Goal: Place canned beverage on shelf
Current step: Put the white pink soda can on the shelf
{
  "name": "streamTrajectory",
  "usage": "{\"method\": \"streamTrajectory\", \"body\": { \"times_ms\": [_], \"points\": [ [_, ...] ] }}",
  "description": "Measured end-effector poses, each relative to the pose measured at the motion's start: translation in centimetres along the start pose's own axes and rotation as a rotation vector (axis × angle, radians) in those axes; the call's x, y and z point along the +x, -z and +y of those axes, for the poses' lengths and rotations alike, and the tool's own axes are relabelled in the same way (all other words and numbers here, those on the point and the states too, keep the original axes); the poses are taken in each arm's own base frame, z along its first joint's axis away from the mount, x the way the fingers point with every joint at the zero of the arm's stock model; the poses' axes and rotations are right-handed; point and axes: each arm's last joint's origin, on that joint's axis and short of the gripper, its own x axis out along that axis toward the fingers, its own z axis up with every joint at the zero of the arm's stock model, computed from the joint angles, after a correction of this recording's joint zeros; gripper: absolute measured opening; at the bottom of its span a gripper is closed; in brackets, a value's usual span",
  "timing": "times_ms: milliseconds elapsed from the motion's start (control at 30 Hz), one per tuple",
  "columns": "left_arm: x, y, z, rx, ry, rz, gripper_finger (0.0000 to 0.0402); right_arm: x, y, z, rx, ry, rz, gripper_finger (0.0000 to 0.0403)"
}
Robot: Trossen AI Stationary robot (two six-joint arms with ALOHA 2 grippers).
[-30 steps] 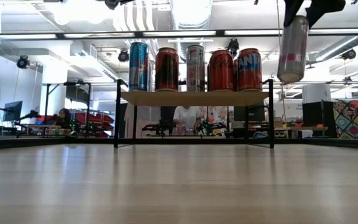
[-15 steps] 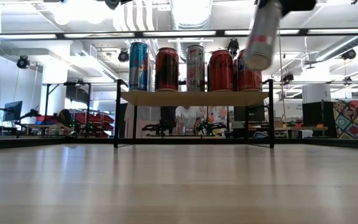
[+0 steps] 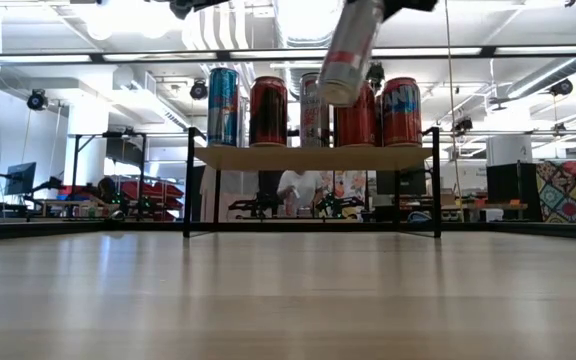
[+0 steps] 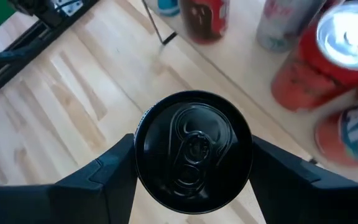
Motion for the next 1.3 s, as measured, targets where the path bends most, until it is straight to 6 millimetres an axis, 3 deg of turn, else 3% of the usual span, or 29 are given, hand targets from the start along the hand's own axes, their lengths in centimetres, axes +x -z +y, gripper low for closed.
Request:
{"method": "streamTrajectory", "body": {
  "times_ms": [300, 567, 1033, 1300],
  "points": [
    [-1.5, -0.5, -0.1, -0.009, 0.003, 0.005, 0.0000, 1.7, -2.8, 2.1, -0.054, 0.093, 0.015, 0.0241],
    [-3.1, 0.4, -0.8, -0.057, 0.076, -0.053, 0.0000, 3.8, -3.9, 3.2, -0.090, 0.175, 0.057, 0.0241],
    [-4.2, 2.1, -1.5, -0.077, 0.073, -0.078, 0.0000, 4.8, -5.1, 1.4, -0.035, 0.293, 0.014, 0.0241],
    [-4.3, 2.1, -1.5, -0.076, 0.071, -0.086, 0.0000, 5.3, -5.6, 1.0, -0.032, 0.314, 0.006, 0.0241]
  ]
}}
